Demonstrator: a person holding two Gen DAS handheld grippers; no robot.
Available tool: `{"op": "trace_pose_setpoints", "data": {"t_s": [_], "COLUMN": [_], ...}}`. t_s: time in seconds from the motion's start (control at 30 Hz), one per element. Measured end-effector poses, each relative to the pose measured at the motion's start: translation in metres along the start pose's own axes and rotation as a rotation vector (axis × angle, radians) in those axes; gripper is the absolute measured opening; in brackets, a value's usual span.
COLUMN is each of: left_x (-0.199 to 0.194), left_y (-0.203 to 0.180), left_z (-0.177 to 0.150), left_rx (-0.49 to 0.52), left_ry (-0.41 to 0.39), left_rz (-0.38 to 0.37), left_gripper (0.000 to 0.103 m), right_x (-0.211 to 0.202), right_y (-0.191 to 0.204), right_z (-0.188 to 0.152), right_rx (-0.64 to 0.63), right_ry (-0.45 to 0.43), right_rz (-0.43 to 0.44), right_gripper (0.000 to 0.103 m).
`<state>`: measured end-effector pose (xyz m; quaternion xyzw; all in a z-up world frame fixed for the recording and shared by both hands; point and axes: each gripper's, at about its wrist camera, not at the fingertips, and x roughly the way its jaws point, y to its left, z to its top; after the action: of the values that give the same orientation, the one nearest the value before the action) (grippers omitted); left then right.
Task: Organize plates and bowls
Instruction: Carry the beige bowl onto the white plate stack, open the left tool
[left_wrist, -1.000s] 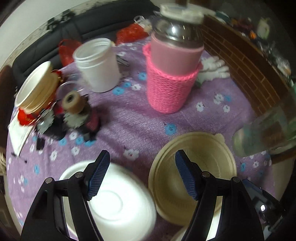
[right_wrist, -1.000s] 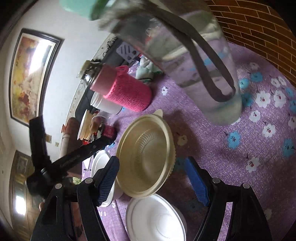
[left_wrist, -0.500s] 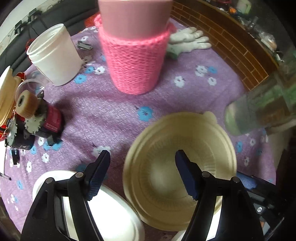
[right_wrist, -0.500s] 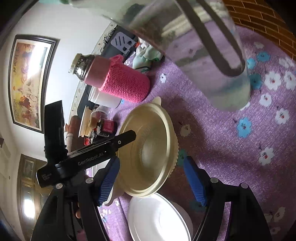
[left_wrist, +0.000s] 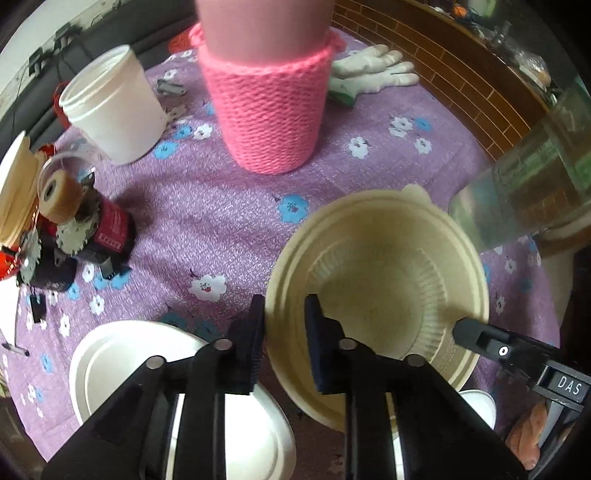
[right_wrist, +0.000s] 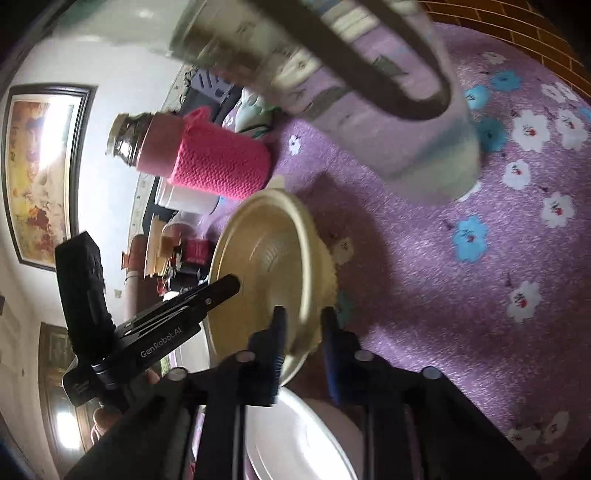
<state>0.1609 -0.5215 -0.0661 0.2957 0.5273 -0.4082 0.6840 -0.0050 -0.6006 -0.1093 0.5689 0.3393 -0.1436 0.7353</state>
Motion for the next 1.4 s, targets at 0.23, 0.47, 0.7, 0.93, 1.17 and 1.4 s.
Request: {"op": "trace_pose_setpoints", "data": {"t_s": [0.23, 0.47, 0.7, 0.93, 1.17, 1.4], "left_x": [-0.012, -0.051, -0.117, -0.181, -0.222, -0.235], "left_y": [0.000, -0.001, 0.017, 0.066, 0.118, 0.162], "left_z": [-0.003, -0.011, -0.061, -0.164, -0.291, -0.412], "left_rx": [-0.032, -0.047, -0.143, -0.327, -0.532, -0.698], "left_ry": [-0.030, -0.098, -0.196, -0.243, -0.231, -0.210], "left_rz": [0.015, 0.018, 0.039, 0.095, 0.194, 0.254], "left_gripper": [0.015, 0.016, 0.016, 0.016, 0.016, 0.016], "right_x": [-0.010, -0.039, -0.062, -0.066, -0.046, -0.005], "right_y": [0.013, 0.024, 0.054, 0.103, 0.165, 0.221], "right_z": [-0.004, -0.011, -0.036, -0.100, -0.202, -0.309], "right_rx": [-0.057, -0.107, -0.198, -0.328, -0.484, -0.648], "right_ry": [-0.063, -0.140, -0.153, -0.076, 0.079, 0.227], "right_rz": [-0.018, 0.030, 0.089, 0.204, 0.299, 0.278], "right_gripper": [0.017, 0.017, 0.017, 0.017, 0.017, 0.019]}}
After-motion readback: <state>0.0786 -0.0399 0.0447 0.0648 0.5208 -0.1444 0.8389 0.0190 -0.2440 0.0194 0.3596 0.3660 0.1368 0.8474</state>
